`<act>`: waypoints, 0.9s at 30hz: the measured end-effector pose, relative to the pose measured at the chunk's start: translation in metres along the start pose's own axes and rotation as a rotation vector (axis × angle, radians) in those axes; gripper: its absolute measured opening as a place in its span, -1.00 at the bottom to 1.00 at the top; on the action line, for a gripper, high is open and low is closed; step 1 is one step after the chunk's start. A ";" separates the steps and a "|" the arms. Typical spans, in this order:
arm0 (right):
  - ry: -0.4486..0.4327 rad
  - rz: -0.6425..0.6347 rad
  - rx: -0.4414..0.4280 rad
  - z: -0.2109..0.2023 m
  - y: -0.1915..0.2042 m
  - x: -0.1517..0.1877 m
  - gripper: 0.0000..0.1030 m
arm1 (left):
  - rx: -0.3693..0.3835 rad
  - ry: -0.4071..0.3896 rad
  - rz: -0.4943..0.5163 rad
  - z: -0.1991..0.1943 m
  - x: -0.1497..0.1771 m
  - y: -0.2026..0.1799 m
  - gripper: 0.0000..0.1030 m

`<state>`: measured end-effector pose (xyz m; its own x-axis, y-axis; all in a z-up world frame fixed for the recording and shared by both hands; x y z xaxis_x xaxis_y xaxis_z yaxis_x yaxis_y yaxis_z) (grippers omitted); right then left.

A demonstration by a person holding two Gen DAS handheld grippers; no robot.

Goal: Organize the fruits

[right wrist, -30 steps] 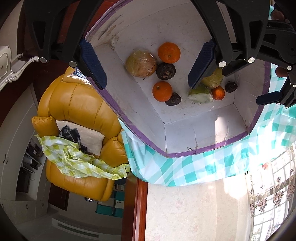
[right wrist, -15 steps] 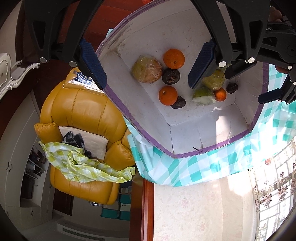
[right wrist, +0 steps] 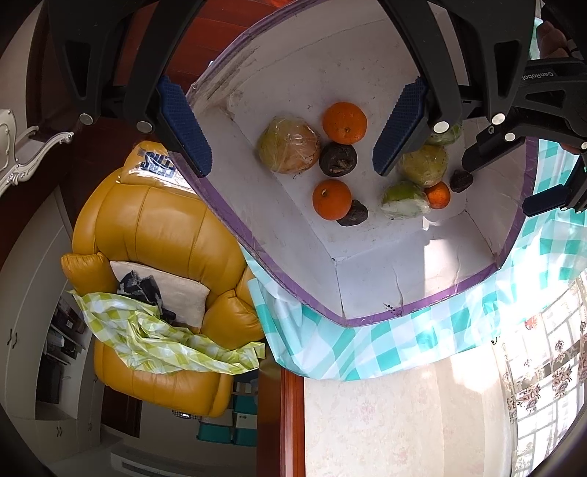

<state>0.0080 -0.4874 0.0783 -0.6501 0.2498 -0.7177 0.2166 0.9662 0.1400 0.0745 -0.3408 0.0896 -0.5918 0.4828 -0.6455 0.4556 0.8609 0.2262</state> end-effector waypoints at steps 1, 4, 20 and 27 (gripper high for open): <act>0.000 0.000 0.000 0.000 0.000 0.000 0.69 | -0.001 0.000 0.001 0.000 0.000 0.000 0.96; 0.000 -0.001 0.000 0.000 0.000 0.000 0.69 | -0.002 -0.002 0.001 -0.001 -0.001 0.001 0.96; 0.004 -0.006 -0.010 0.002 0.003 0.001 0.69 | -0.005 -0.015 0.001 -0.007 -0.003 0.001 0.96; 0.003 -0.003 -0.010 0.002 0.001 0.001 0.69 | 0.006 -0.022 0.008 -0.010 -0.003 -0.001 0.96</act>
<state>0.0087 -0.4859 0.0768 -0.6525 0.2474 -0.7162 0.2074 0.9674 0.1451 0.0691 -0.3420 0.0985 -0.5734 0.4860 -0.6596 0.4646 0.8560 0.2269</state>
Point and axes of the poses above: each gripper's, at about its wrist camera, not at the fingertips, and z roughly the way its jaws point, y to its left, x to its underside, the point moved 3 cm from there along z, roughly the way its jaws point, and after that the axes turned 9 degrees about -x, right-handed, at the moved point
